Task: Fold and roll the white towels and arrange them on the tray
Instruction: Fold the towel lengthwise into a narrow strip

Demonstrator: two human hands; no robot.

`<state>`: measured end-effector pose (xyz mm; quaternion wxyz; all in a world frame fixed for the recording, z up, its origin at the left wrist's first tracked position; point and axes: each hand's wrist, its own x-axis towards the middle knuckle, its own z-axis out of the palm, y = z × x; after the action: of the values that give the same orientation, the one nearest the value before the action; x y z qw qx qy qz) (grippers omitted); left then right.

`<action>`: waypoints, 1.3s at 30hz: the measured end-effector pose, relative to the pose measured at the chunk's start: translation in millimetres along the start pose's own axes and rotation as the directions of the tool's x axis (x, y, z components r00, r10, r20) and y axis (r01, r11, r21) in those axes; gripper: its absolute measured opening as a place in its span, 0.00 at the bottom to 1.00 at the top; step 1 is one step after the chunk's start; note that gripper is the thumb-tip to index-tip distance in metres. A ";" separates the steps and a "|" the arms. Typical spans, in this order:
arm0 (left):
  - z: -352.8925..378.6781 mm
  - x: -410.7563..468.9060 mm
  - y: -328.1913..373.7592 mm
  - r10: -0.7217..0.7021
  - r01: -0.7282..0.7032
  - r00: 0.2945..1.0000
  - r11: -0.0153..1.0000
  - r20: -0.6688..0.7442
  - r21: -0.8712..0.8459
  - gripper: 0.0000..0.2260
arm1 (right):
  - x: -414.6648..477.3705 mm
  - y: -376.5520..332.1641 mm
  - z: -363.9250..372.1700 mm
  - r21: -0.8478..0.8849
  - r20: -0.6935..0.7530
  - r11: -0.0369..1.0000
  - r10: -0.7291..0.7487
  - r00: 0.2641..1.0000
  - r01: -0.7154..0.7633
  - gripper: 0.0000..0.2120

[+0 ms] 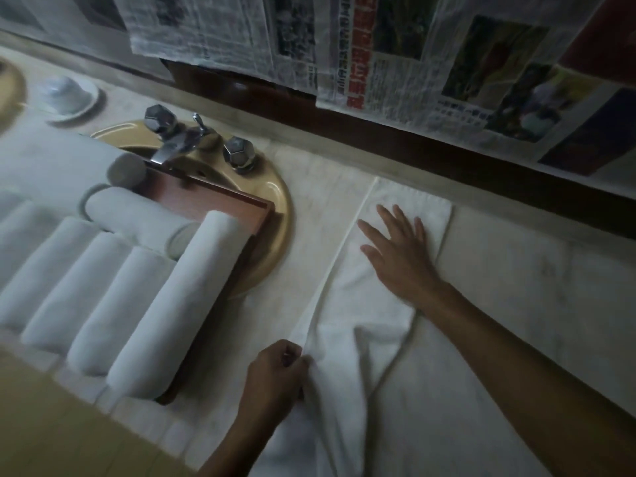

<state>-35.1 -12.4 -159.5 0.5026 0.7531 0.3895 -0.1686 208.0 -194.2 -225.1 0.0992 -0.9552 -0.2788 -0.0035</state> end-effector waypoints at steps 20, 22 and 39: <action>-19.4 -36.0 -58.9 0.094 -0.042 0.975 0.968 -0.203 0.247 0.14 | -19.7 -1.8 15.5 -0.027 -0.017 0.995 -0.093 0.996 0.092 0.26; -13.9 -37.8 -60.6 0.084 -0.026 0.971 0.969 -0.226 0.246 0.13 | -18.2 -4.1 12.4 -0.028 0.002 0.997 -0.066 0.998 0.066 0.26; -37.3 -102.8 -77.3 0.036 -0.033 0.999 0.995 0.033 -0.091 0.09 | -98.4 -72.1 27.3 0.038 -0.029 0.956 -0.291 0.956 0.292 0.24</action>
<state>-164.4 -7.4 -125.2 0.5457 0.7332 0.3748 -0.1552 85.1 -181.9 -244.4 0.1209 -0.9012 -0.4155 -0.0231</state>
